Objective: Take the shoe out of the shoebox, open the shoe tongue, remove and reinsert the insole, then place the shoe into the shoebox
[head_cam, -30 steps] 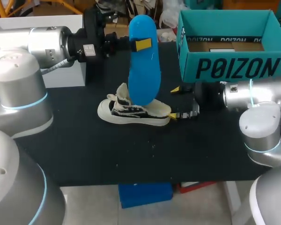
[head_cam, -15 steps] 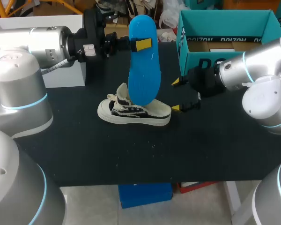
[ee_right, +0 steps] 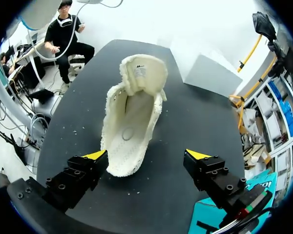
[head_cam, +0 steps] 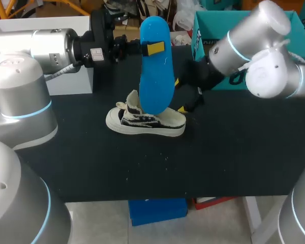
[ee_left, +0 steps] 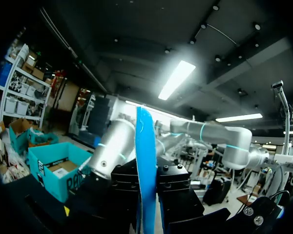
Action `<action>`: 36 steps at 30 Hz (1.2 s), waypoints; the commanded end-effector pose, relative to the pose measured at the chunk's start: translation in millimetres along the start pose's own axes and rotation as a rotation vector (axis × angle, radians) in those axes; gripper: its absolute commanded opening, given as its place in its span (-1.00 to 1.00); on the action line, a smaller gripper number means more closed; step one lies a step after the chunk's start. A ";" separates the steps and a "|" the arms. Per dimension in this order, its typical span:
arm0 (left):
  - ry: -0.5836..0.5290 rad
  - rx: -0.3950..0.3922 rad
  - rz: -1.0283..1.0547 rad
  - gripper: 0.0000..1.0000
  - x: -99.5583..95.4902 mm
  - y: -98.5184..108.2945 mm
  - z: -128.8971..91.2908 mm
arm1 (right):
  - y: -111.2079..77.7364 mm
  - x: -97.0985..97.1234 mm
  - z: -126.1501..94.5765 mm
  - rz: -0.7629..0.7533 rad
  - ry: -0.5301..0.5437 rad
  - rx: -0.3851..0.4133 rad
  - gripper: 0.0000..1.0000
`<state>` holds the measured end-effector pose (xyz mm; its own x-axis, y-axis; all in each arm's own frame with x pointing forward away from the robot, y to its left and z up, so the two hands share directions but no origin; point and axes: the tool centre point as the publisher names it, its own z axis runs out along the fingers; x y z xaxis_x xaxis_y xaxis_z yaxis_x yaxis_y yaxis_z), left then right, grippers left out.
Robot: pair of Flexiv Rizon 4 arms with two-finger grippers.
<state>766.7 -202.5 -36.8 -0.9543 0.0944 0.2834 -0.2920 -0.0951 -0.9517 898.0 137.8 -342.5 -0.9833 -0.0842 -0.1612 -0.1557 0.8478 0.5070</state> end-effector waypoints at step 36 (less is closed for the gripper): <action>-0.007 -0.001 0.000 -1.00 1.1 0.6 1.4 | 37.3 -17.4 80.4 0.088 0.145 0.464 1.00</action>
<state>766.7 -202.5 -36.8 -0.9543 0.0943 0.2835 -0.2921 -0.0951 -0.9517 912.6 207.0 -383.9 -0.9988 -0.0479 -0.0049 -0.0481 0.9900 0.1327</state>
